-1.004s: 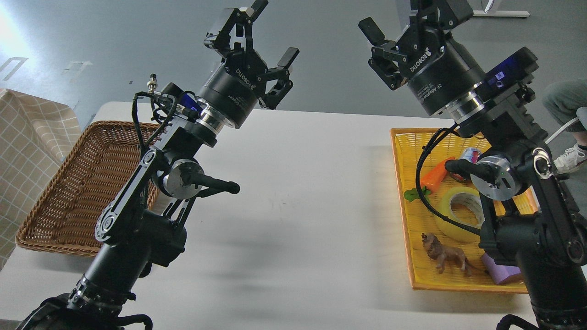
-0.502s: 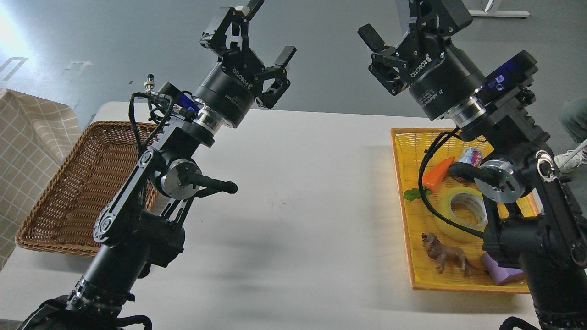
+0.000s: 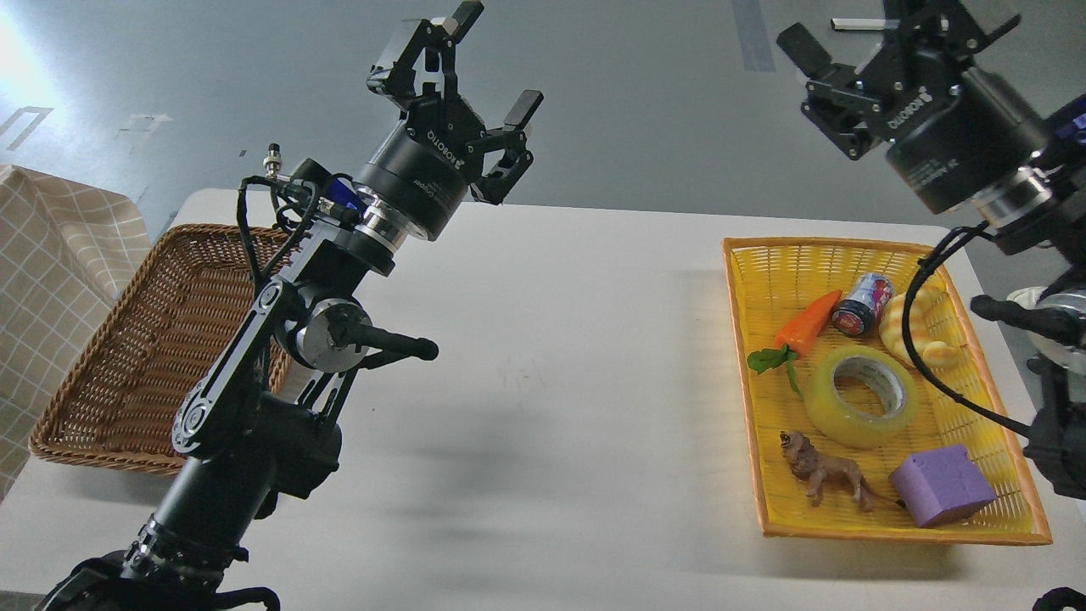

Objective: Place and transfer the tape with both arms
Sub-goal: 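Move the right gripper down toward the yellow tape roll in the tray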

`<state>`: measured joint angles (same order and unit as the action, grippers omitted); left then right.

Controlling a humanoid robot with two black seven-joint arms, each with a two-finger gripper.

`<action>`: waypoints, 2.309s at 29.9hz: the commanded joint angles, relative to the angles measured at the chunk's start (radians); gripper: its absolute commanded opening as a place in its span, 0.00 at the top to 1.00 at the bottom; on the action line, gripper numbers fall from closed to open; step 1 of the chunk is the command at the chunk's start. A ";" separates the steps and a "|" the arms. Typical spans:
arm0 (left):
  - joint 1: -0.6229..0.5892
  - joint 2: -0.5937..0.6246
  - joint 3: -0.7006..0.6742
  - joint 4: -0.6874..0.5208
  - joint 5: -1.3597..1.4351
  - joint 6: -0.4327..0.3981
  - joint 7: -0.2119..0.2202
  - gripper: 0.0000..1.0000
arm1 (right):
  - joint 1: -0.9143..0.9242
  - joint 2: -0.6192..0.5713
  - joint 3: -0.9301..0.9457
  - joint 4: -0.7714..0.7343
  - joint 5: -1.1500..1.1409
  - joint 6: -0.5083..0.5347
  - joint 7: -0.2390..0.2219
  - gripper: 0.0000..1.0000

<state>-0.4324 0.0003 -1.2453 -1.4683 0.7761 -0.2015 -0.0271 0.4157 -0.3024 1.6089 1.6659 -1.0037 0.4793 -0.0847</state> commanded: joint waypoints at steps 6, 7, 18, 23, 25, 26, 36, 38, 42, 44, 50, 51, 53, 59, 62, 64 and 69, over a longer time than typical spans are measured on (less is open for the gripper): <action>0.000 0.000 0.000 -0.001 0.000 -0.009 0.007 0.02 | -0.101 -0.173 0.192 -0.022 0.079 0.009 0.095 0.00; 0.000 0.000 0.000 -0.001 0.000 -0.009 0.007 0.02 | -0.101 -0.173 0.192 -0.021 0.079 0.009 0.095 0.00; 0.003 0.000 0.000 -0.004 0.000 -0.009 0.007 0.02 | -0.270 -0.368 0.232 0.011 -0.115 0.009 0.085 0.00; 0.003 0.000 -0.003 -0.004 0.000 -0.006 0.004 0.02 | -0.275 -0.370 0.217 0.009 -0.353 0.009 0.072 0.01; 0.003 0.000 -0.008 -0.004 0.000 -0.006 0.004 0.02 | -0.288 -0.368 0.200 0.014 -0.410 0.009 0.074 0.01; 0.003 0.000 -0.011 -0.004 0.000 -0.006 0.004 0.02 | -0.297 -0.370 0.189 0.024 -0.441 0.009 0.074 0.02; 0.004 0.000 -0.011 -0.004 -0.001 -0.004 0.006 0.02 | -0.311 -0.403 0.111 0.058 -0.691 0.009 0.074 0.02; 0.006 0.000 -0.011 -0.004 -0.001 -0.002 0.004 0.02 | -0.311 -0.406 0.062 0.064 -0.774 0.009 0.077 0.02; 0.021 0.000 -0.002 -0.004 0.000 -0.010 0.006 0.02 | -0.310 -0.426 -0.001 0.066 -0.829 0.009 0.083 0.02; 0.027 0.000 -0.002 -0.006 0.000 -0.010 0.006 0.02 | -0.313 -0.481 -0.027 0.066 -0.829 0.009 0.088 0.02; 0.027 0.000 -0.010 -0.006 0.000 -0.010 0.004 0.02 | -0.316 -0.526 -0.104 0.055 -0.837 0.009 0.092 0.02; 0.027 0.000 -0.011 -0.006 0.000 -0.010 0.004 0.02 | -0.314 -0.526 -0.115 0.046 -0.842 0.009 0.092 0.02; 0.027 0.000 -0.011 -0.006 0.002 -0.010 0.004 0.02 | -0.316 -0.524 -0.121 0.031 -0.849 0.009 0.092 0.02; 0.029 0.000 -0.011 -0.006 0.000 -0.009 0.004 0.02 | -0.350 -0.489 -0.141 -0.040 -0.872 0.009 0.091 0.03; 0.029 0.000 -0.011 -0.006 0.000 -0.009 0.004 0.02 | -0.383 -0.471 -0.144 -0.070 -0.906 0.009 0.091 0.03; 0.029 0.000 -0.011 -0.006 0.000 -0.009 0.004 0.02 | -0.405 -0.457 -0.145 -0.069 -0.929 0.009 0.089 0.03; 0.037 0.000 -0.011 -0.004 0.000 -0.007 0.004 0.02 | -0.456 -0.403 -0.152 -0.063 -0.998 0.009 0.089 0.07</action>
<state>-0.4021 0.0000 -1.2565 -1.4743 0.7762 -0.2099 -0.0231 -0.0170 -0.7392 1.4634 1.6008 -1.9591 0.4889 0.0047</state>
